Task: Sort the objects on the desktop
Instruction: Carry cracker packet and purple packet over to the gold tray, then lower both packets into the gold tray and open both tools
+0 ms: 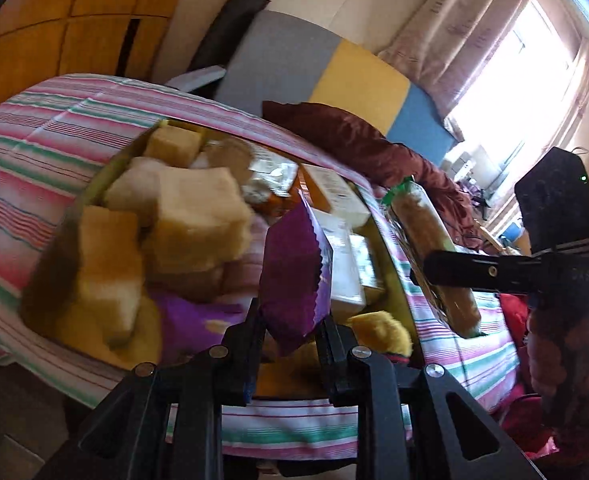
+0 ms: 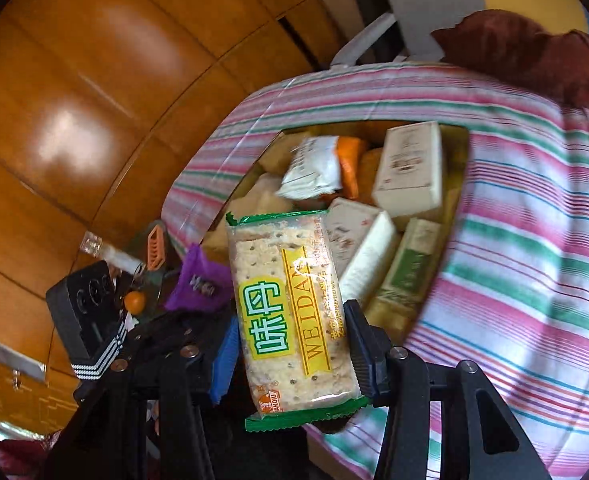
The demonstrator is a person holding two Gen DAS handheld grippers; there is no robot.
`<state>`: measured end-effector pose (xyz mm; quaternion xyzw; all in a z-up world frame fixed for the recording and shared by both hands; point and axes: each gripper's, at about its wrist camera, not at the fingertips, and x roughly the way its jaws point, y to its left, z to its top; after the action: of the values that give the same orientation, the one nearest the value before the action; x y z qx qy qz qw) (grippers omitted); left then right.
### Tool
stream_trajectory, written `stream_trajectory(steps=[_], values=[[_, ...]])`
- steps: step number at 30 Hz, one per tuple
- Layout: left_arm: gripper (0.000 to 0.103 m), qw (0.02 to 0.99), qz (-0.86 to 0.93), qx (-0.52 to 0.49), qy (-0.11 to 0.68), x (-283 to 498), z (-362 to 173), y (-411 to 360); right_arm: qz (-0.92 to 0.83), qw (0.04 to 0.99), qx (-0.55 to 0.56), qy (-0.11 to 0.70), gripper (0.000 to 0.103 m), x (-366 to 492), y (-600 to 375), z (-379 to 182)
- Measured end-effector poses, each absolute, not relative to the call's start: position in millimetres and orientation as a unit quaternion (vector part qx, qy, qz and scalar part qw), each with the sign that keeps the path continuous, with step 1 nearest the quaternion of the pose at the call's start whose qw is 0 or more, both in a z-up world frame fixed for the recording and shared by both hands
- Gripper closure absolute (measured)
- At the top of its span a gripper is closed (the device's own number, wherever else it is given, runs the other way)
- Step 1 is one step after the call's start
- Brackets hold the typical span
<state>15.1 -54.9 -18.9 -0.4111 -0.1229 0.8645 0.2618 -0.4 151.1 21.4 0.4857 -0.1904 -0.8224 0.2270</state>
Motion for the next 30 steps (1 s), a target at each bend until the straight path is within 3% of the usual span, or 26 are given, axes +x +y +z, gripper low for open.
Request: stream_trajectory(steps=[3,5,8,16,18,19,21,27,30], values=[[0.070,0.232,0.870,-0.421,-0.113,13,-24,-63,-0.818,0.239,0.490,-0.184,0.053,-6,133,17],[0.050,0.214,0.871,-0.426,-0.121,13,-27,-70,-0.817,0.248,0.492,-0.171,0.053,-8,126,13],[0.049,0.201,0.872,-0.417,-0.158,15,-25,-87,-0.825,0.252,0.490,-0.128,0.050,-9,107,12],[0.042,0.172,0.890,-0.368,-0.206,24,-7,-112,-0.839,0.247,0.467,-0.132,0.044,-4,119,13],[0.041,0.179,0.892,-0.354,-0.219,26,-2,-115,-0.840,0.250,0.467,-0.118,0.055,0,120,16],[0.041,0.185,0.892,-0.347,-0.223,27,2,-115,-0.840,0.253,0.468,-0.106,0.070,3,118,16],[0.041,0.192,0.894,-0.339,-0.220,28,7,-112,-0.839,0.258,0.473,-0.075,0.080,8,111,14],[0.041,0.189,0.900,-0.330,-0.211,32,15,-109,-0.836,0.242,0.493,0.015,0.086,3,87,-9],[0.041,0.185,0.898,-0.334,-0.220,31,15,-111,-0.831,0.234,0.505,0.000,0.086,-8,95,-21]])
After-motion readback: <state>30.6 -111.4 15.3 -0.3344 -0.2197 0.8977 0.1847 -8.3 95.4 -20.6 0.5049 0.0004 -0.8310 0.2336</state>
